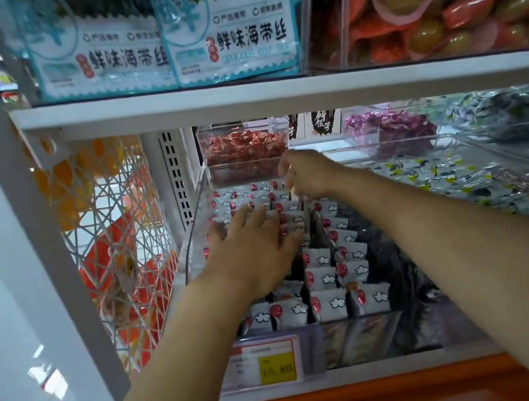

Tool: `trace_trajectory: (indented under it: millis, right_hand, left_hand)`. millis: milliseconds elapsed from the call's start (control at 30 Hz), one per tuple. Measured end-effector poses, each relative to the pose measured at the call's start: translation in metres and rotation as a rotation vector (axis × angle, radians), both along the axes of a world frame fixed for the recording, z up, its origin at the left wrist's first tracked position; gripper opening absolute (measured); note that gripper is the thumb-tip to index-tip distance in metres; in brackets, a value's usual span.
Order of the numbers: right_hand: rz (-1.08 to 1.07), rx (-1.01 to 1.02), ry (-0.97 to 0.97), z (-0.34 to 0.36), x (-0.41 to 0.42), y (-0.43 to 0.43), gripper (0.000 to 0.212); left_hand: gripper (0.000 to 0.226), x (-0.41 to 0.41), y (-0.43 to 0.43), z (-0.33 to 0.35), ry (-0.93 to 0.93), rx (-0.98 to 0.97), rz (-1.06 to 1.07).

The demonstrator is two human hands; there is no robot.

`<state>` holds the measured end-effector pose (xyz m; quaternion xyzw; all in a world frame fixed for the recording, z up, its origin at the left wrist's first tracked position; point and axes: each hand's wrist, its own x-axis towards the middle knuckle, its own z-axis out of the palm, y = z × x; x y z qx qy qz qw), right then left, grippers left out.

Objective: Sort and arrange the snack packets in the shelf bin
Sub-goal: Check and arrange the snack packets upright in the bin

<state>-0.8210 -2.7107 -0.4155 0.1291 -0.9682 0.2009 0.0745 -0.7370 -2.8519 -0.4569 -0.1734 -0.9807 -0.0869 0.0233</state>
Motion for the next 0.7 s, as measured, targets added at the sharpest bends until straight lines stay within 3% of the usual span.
trace_trajectory:
  millis: [133,467,600,700]
  right_hand:
    - [-0.145,0.010,0.154,0.004,-0.021,0.006,0.019]
    - [-0.208,0.319,0.157,-0.020,-0.039,-0.007,0.021]
    - [-0.233,0.218,0.192,-0.010,-0.038,-0.007,0.018]
    - [-0.287,0.028,0.283,0.005,-0.025,-0.004,0.012]
  left_hand:
    - [0.062,0.001,-0.001,-0.004,0.011,0.047,0.000]
    - [0.052,0.004,-0.008,0.000,0.046,0.149,-0.003]
    - [0.050,0.007,-0.008,0.003,0.040,0.206,0.007]
    - [0.049,0.009,-0.007,0.006,0.047,0.233,0.007]
